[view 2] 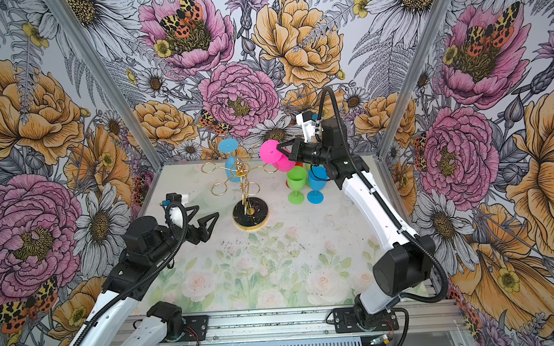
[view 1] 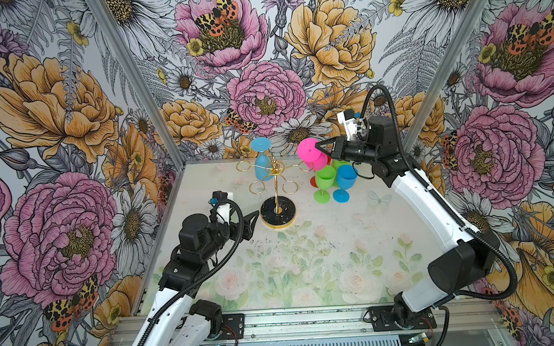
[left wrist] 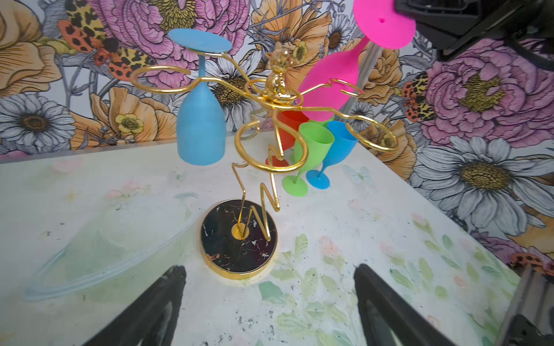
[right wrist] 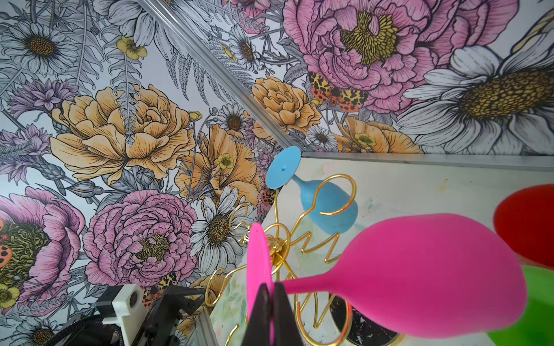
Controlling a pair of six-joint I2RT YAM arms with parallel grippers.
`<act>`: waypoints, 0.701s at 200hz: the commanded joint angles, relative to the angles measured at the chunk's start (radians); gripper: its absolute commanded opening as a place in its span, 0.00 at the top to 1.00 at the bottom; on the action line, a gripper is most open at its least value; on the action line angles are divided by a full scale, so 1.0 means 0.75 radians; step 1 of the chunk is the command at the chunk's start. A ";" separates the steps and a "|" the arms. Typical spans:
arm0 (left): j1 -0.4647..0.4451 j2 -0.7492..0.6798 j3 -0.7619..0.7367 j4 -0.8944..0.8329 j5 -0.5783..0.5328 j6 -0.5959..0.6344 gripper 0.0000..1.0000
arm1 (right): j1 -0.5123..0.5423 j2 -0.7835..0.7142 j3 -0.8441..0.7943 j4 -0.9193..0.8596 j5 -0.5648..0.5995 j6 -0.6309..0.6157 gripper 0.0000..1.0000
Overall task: Take the wine glass off the wine glass rack
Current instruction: 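Pull the pink glass off the rack hook while the left gripper moves toward it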
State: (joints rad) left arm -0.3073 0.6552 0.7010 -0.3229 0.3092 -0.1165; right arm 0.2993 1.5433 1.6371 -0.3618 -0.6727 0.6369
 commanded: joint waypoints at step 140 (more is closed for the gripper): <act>0.025 0.157 0.080 0.541 0.867 -0.602 0.19 | 0.112 -0.581 -0.416 -0.181 -0.057 -0.422 1.00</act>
State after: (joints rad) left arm -0.2966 0.7597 0.7357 -0.0448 0.8509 -0.4576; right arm 0.3531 1.1511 1.3533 -0.4900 -0.6182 0.3664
